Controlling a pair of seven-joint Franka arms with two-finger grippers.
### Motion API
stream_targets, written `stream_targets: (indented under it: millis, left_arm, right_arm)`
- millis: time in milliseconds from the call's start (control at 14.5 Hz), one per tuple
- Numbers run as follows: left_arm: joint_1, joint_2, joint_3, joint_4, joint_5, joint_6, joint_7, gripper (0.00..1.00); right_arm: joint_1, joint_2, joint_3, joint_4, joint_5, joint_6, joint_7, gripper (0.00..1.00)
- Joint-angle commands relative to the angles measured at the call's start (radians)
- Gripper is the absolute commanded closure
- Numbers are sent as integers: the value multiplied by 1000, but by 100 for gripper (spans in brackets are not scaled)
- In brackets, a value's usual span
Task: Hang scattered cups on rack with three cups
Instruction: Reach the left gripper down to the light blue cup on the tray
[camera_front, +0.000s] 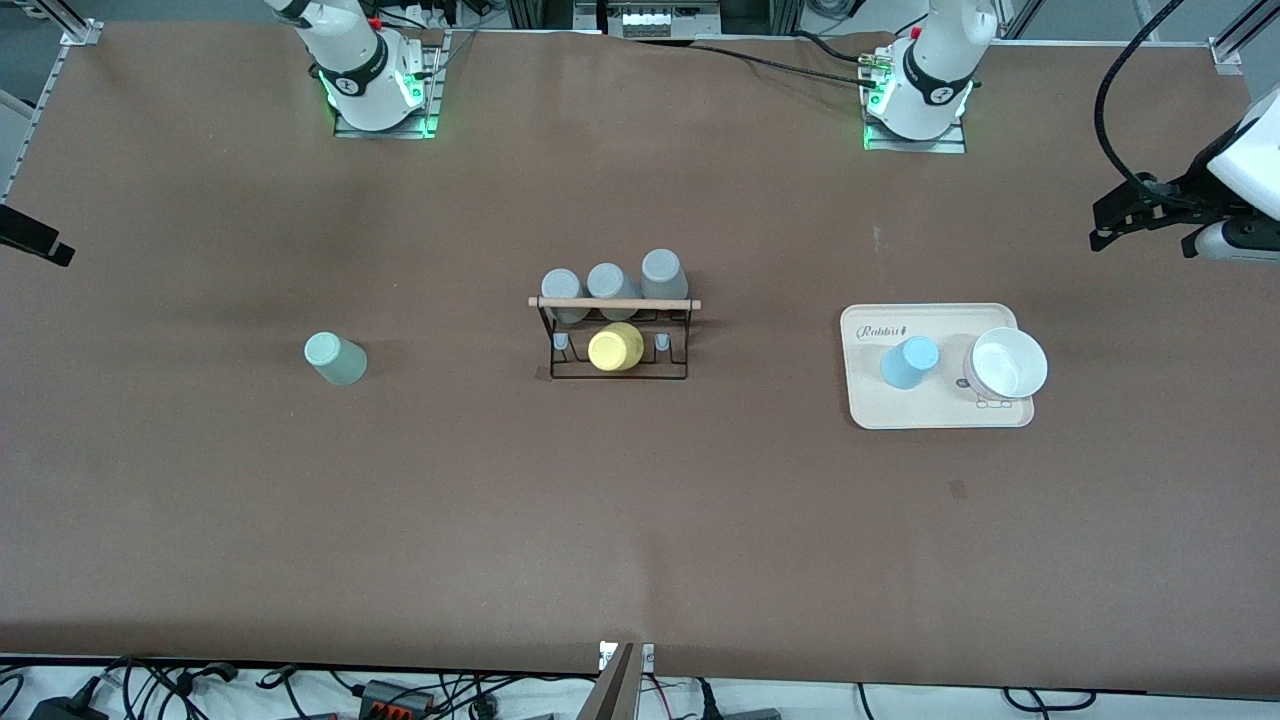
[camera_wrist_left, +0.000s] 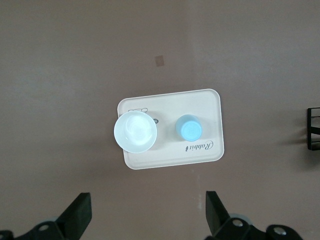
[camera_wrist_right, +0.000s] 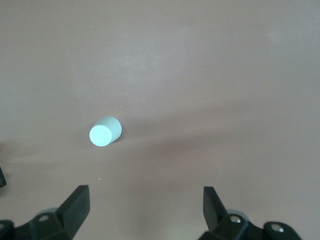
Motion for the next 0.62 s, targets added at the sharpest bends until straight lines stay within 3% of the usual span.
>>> stream_targets:
  millis: [0, 553]
  left_arm:
    - [8, 12, -4, 30, -8, -20, 21, 0]
    - [6, 17, -4, 30, -18, -18, 13, 0]
  right_arm:
    - [-6, 0, 4, 5, 0, -11, -7, 0]
    - [-7, 0, 4, 5, 0, -9, -7, 0]
